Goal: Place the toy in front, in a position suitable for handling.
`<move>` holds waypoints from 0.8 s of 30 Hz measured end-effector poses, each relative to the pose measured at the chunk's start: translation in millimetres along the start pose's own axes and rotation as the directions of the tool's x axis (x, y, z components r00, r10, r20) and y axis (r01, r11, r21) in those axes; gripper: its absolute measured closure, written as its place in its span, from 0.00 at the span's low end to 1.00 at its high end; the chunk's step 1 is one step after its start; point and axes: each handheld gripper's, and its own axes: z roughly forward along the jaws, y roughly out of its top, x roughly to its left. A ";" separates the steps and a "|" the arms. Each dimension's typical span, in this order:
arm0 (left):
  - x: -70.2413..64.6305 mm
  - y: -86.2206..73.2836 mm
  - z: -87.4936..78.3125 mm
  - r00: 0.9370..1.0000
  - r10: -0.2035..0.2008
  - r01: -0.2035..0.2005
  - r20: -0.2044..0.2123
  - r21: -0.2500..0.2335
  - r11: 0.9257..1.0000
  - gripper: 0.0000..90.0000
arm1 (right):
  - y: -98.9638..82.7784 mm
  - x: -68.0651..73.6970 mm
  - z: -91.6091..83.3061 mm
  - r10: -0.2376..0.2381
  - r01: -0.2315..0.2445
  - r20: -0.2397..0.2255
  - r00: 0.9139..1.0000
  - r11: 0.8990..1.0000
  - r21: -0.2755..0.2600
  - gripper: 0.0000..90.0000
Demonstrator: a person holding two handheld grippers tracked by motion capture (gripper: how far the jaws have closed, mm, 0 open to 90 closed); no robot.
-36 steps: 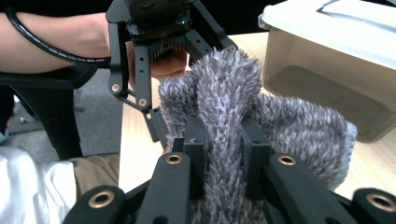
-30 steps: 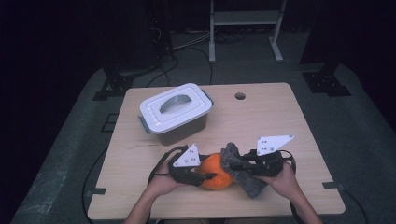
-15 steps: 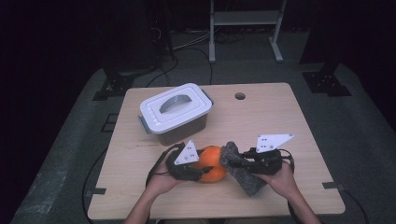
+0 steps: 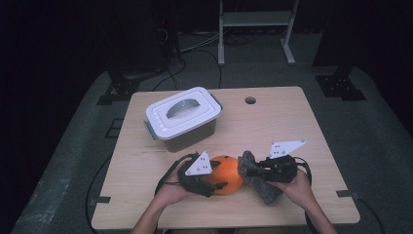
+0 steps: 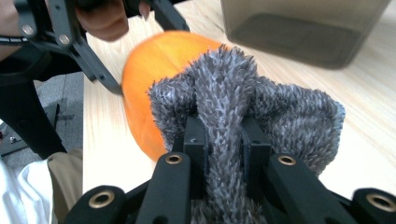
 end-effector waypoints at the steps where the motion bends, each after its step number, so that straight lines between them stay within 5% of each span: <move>1: 1.2 -0.3 0.1 1.000 -0.009 0.009 -0.008 -0.003 1.000 0.32 | 0.0 0.0 0.0 0.000 0.000 0.000 1.000 1.000 0.000 0.84; 8: 10.3 -6.1 -1.9 0.999 -0.050 0.050 0.001 0.000 0.999 0.21 | -0.2 1.3 2.8 -0.001 0.001 -0.015 1.000 1.000 0.004 0.84; 9: 10.8 -6.7 -2.8 0.999 -0.051 0.051 0.006 0.003 0.999 0.21 | -0.6 1.0 3.4 -0.003 0.003 -0.015 1.000 1.000 0.004 0.84; 10: 10.8 -7.7 -3.4 0.999 -0.048 0.048 0.020 -0.005 0.999 0.35 | -0.9 0.3 3.6 0.001 -0.001 -0.013 1.000 1.000 0.006 0.84; 14: 8.9 -7.4 -1.3 0.998 -0.062 0.062 -0.010 -0.014 0.998 0.43 | 2.0 2.2 -1.5 -0.005 0.005 0.003 1.000 1.000 -0.002 0.84; 19: 5.1 -3.2 4.7 0.994 -0.098 0.097 -0.045 -0.035 0.995 0.44 | 14.9 13.8 -9.5 -0.024 0.023 -0.007 1.000 0.997 -0.078 0.84; 24: -1.1 -1.7 9.3 0.997 -0.083 0.083 -0.006 -0.023 0.996 0.40 | 13.0 11.3 -0.8 -0.014 0.015 0.003 1.000 0.999 -0.035 0.85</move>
